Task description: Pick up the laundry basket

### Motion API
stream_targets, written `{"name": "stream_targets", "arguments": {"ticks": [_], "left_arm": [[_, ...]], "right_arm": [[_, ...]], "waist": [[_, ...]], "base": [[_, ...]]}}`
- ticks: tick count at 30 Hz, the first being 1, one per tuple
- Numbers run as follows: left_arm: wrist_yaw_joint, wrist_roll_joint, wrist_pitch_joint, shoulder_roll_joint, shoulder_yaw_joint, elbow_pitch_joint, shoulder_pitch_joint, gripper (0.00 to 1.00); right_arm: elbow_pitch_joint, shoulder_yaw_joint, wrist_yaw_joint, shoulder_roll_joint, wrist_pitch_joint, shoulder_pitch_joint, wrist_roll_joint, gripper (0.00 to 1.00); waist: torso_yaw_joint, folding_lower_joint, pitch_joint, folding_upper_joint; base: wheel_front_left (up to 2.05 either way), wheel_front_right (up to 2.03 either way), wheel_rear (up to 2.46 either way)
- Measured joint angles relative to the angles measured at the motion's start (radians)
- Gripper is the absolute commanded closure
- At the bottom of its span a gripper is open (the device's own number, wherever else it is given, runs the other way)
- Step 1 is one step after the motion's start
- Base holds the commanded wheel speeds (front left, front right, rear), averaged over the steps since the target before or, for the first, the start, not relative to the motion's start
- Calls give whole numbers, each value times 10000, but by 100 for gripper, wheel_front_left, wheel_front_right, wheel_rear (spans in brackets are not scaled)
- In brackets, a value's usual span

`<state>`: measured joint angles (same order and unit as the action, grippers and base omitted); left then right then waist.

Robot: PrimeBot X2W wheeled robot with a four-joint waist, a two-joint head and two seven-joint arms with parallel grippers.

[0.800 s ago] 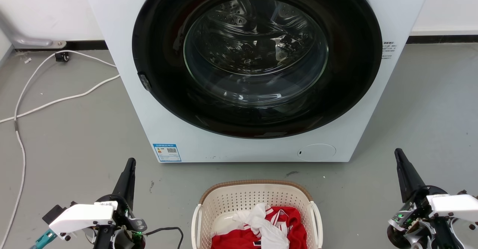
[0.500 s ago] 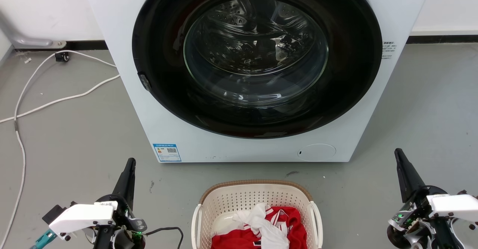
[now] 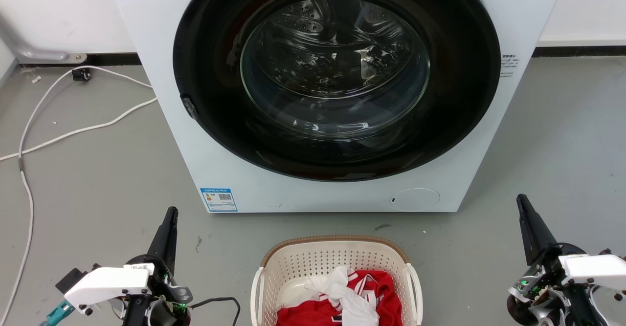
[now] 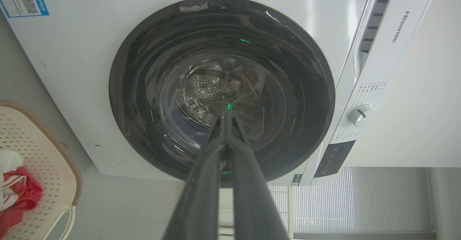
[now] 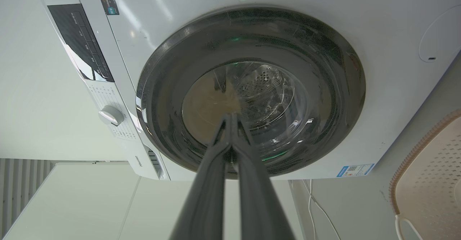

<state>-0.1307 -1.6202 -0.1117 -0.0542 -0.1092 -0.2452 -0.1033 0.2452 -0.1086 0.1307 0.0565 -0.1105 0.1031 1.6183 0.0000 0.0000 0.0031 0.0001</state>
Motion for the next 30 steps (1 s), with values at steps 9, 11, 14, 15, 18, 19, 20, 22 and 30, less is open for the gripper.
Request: {"name": "stream_targets", "arguments": {"ticks": [9,11,14,15,18,19,20,22,30], "left_arm": [[-2,27,0,4,-6,0,0,100],[-2,29,0,4,-8,0,0,100],[-2,29,0,6,-10,0,-1,100],[-2,29,0,6,-12,0,-1,100],[0,31,0,8,-13,0,-1,100],[-2,33,0,8,-13,0,-1,100],[0,44,0,10,-15,0,-1,100],[0,46,2,27,0,-104,68,0],[15,263,334,84,111,-265,467,0]], "right_arm": [[0,-8,0,-6,-2,0,0,100],[0,-10,0,-6,-2,0,0,100],[0,-12,0,-8,-4,0,0,100],[0,-12,0,-8,-4,0,0,100],[0,-13,0,-10,-6,0,-2,100],[0,-13,0,-10,-6,0,-2,100],[0,-15,0,-10,-8,0,-2,100],[105,-6,0,-13,-12,-75,0,0],[221,244,-13,-67,328,-516,-105,0]], "waist": [[0,0,0,0],[0,0,0,0],[0,0,0,0],[0,0,0,0],[0,0,0,0],[0,0,0,0],[0,0,0,0],[0,-1,-1,0],[0,0,8,0]], "base": [[0,0,0],[0,0,0],[0,0,0],[0,0,0],[0,0,0],[0,0,0],[0,0,0],[0,0,0],[0,0,0]]}}
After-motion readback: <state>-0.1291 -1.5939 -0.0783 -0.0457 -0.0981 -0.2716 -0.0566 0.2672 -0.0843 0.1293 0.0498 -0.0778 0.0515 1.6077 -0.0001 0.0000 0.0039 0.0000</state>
